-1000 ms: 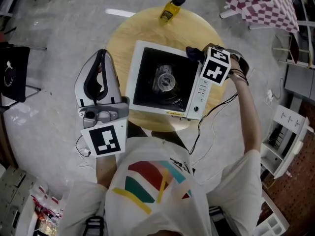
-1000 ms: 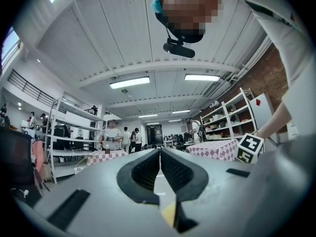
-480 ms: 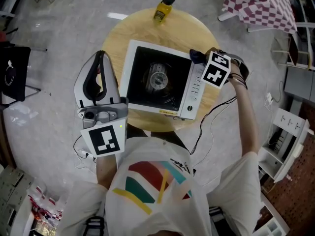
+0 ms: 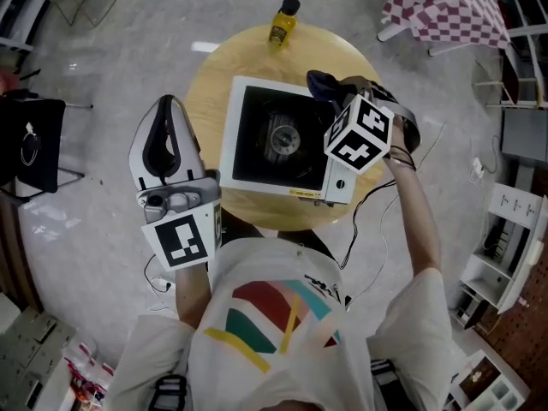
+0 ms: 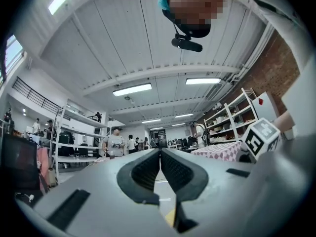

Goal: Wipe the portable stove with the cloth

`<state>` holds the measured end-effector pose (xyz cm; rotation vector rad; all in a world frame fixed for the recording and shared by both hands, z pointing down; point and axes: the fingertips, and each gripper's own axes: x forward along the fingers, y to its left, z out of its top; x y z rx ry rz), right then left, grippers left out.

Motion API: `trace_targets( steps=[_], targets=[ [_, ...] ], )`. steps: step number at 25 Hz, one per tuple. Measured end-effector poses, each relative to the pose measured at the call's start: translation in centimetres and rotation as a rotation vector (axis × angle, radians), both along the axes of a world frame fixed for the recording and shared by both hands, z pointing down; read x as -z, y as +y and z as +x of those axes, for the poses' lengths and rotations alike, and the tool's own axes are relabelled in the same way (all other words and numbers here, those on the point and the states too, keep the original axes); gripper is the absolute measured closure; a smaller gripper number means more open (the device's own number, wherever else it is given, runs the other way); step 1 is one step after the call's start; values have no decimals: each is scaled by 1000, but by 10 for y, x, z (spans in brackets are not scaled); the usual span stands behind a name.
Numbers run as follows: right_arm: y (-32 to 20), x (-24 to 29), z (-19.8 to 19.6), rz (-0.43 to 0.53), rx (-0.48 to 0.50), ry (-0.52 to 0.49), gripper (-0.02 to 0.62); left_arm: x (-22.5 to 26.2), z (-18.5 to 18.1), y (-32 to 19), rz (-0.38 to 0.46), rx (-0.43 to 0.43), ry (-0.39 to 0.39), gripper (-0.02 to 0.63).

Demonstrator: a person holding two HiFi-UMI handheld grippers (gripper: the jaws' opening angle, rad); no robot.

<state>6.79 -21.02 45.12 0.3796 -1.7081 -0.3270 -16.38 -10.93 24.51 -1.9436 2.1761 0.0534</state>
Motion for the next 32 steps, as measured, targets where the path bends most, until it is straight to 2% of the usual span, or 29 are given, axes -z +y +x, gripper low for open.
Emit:
trace_targets(
  steps=[1,3,6,10,13,17,23,29,32],
  targets=[
    [3,13,-20,48,-5,-39,561,7,-3,-2,20,-19,-3,598],
    [8,35,-61,151,-15,-107,561,9,-14,-4,8,-56,-29,598],
    [17,48,-119,297,-20,-140,561,14,-41,1,0,-85,-35,598],
    [20,30,-180,418,5,-65,561,16,-84,15,-6,-101,-50,598],
    [10,0,-198,488,17,76,561,14,-115,23,-19,-96,-53,598],
    [11,-38,-202,434,0,171,561,11,-152,29,-27,-95,-56,598],
    [20,-68,-209,288,-56,192,563,0,-178,31,-36,-98,-36,598],
    [14,-78,-201,311,-80,254,563,1,-181,30,-37,-115,-52,598],
    [10,-81,-202,289,-115,264,563,-3,-185,30,-41,-114,-48,598]
  ],
)
